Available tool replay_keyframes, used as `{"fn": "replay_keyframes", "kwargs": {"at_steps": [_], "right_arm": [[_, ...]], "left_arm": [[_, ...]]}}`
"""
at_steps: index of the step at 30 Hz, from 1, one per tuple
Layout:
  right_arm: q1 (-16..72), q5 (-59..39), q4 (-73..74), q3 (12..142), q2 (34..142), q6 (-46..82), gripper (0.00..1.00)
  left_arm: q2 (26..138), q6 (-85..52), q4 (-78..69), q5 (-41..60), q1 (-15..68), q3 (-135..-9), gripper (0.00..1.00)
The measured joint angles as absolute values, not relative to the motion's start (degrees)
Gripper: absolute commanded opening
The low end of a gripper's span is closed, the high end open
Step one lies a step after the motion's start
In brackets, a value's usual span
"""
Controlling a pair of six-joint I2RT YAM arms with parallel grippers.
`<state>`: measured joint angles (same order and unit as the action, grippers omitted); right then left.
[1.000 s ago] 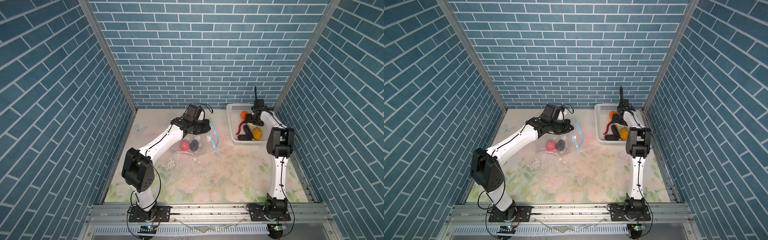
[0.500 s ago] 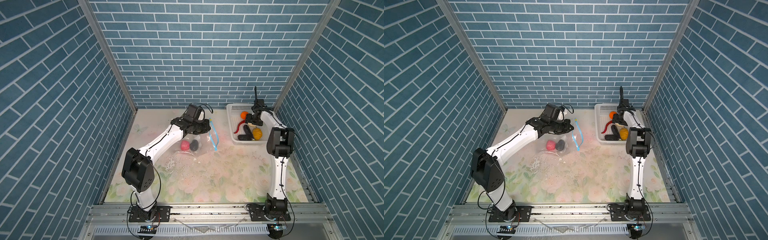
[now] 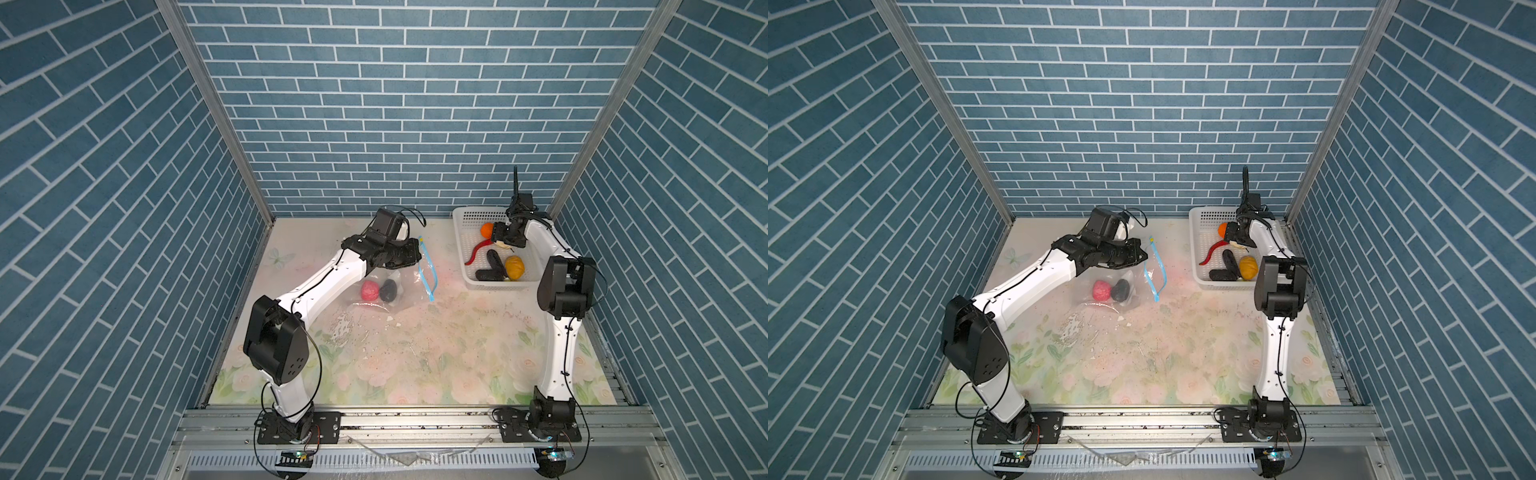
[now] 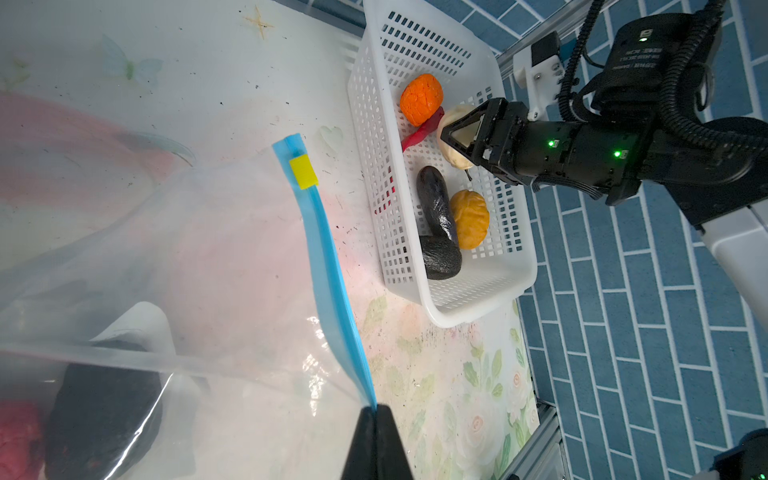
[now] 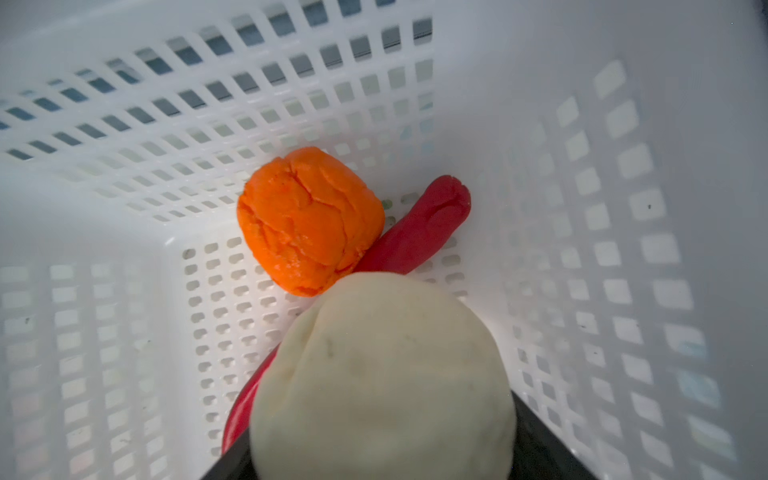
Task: Place the food in the zip-top bag and seal the zipper
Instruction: 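Lift the white pear with the right gripper and carry it over the bag mouth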
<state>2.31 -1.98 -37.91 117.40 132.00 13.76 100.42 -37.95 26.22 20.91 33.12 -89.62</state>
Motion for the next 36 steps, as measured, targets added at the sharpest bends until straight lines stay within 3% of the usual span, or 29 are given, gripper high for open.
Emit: {"fn": "replay_keyframes", "kwargs": {"at_steps": [8, 20, 36], "right_arm": [[2.39, -6.07, -36.4, 111.18, 126.85, 16.67, 0.66], [4.25, -10.7, -31.75, 96.36, 109.51, 21.23, 0.65], [12.88, -19.29, -25.85, 77.58, 95.13, 27.07, 0.65]], "left_arm": [[100.42, -38.0, 25.65, 20.95, 33.12, -89.21, 0.0], [100.42, -38.39, 24.64, 21.32, 32.99, -89.21, 0.0], [100.4, -38.92, 23.83, 21.37, 32.99, -88.71, 0.0]]}}
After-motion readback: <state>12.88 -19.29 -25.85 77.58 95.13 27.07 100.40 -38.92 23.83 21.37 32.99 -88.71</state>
